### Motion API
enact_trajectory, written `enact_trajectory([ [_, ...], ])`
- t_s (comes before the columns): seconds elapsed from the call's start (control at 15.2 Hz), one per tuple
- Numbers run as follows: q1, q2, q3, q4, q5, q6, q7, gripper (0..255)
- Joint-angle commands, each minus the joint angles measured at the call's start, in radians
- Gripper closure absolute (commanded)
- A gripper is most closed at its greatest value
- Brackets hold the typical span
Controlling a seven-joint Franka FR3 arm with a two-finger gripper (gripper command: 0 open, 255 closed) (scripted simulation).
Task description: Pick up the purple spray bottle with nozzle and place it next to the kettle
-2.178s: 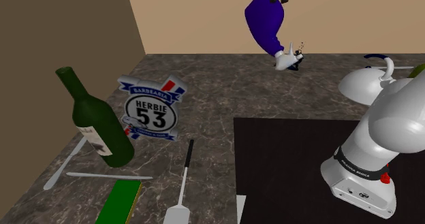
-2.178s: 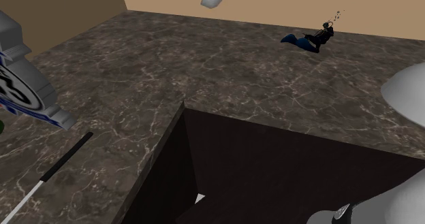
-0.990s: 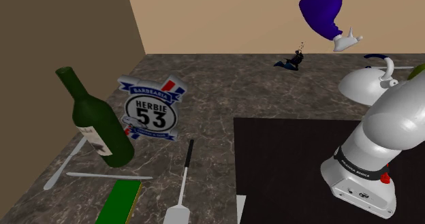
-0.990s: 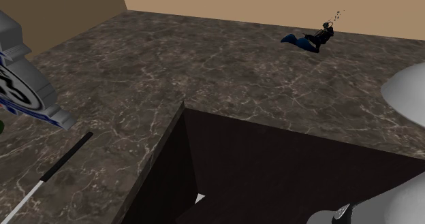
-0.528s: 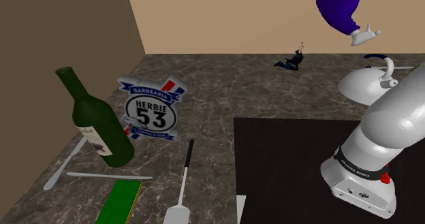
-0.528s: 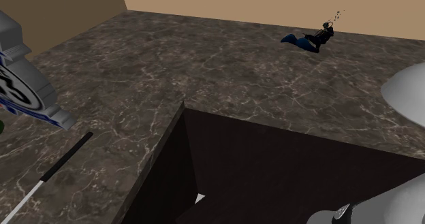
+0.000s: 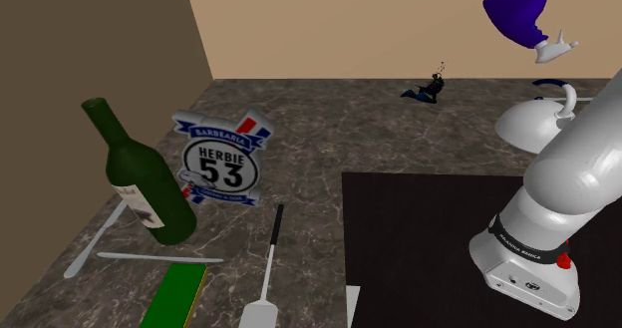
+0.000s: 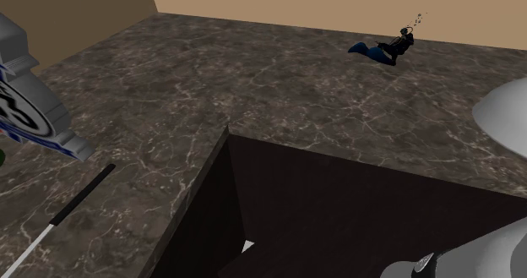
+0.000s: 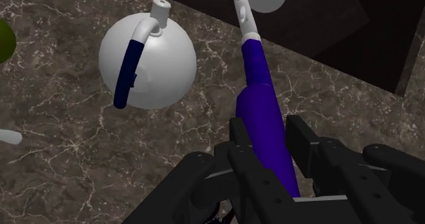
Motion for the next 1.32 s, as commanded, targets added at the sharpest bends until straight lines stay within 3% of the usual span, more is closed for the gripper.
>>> enact_trajectory([
  [0.0, 0.001, -0.014, 0.002, -0.039, -0.006, 0.028, 0.004, 255],
  [1.25, 0.007, -0.144, 0.028, -0.426, -0.047, 0.302, 0.082, 255],
])
